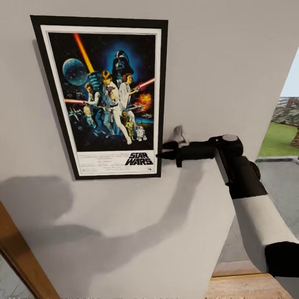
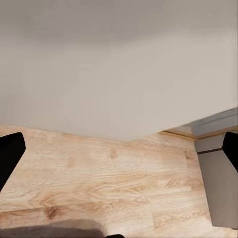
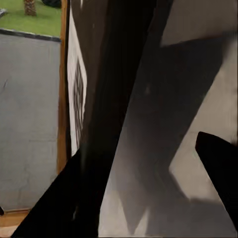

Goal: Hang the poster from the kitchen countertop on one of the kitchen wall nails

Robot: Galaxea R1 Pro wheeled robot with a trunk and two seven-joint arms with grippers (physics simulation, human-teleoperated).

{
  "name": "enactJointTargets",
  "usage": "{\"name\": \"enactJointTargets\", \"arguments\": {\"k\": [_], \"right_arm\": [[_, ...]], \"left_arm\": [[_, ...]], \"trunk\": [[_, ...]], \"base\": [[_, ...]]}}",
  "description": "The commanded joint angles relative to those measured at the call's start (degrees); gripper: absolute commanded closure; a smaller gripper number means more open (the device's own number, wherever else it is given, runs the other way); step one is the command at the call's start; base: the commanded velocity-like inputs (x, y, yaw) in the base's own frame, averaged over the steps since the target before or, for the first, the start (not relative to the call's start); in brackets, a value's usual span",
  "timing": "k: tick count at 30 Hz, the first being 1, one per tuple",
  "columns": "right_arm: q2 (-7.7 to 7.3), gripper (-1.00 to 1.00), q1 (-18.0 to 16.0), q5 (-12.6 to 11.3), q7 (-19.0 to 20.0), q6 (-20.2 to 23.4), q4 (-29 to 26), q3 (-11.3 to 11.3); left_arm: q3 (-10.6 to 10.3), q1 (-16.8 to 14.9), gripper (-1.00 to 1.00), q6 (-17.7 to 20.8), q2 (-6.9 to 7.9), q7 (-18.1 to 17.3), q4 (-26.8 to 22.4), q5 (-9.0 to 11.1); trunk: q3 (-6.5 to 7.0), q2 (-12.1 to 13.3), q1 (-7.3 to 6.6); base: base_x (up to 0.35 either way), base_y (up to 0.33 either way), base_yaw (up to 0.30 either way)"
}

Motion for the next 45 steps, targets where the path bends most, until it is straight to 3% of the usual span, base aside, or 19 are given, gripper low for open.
{"name": "enactJointTargets", "arguments": {"k": [1,33,37,38,41,45], "right_arm": [[-0.02,-1.00,-0.5,0.3,-1.9,24.3,-7.4,0.0],[-0.40,-1.00,-0.5,0.2,-1.8,24.3,-7.5,-0.2],[-0.64,-1.00,2.5,0.1,-1.6,24.0,-9.4,-0.2],[-0.73,-1.00,10.3,0.1,-0.9,22.1,-12.2,-0.4],[-0.74,-1.00,15.9,0.1,-0.3,17.5,-12.5,-1.5],[-0.74,-1.00,25.1,0.1,0.0,11.1,-12.7,-4.8]], "left_arm": [[-0.3,0.0,-1.00,-0.3,0.02,-0.1,0.0,0.2],[-0.3,0.0,-1.00,-0.3,0.07,-0.1,0.0,0.2],[-0.3,0.0,-1.00,-0.3,0.07,-0.1,0.0,0.2],[-0.3,0.0,-1.00,-0.3,0.06,-0.1,0.0,0.1],[-0.4,-0.1,-1.00,-0.3,0.05,-0.1,0.0,0.1],[-0.5,0.0,-1.00,-0.2,0.07,-0.2,-0.1,0.0]], "trunk": [[-0.05,-0.1,0.07],[-0.05,-0.1,0.07],[-0.01,-0.1,0.07],[0.08,-0.1,0.07],[0.34,-0.1,0.07],[0.72,-0.1,0.07]], "base": [[0.009,0.000,0.000],[-0.056,0.000,0.000],[-0.263,0.000,0.000],[-0.032,0.000,0.000],[-0.018,0.000,0.000],[-0.006,0.000,0.000]]}}
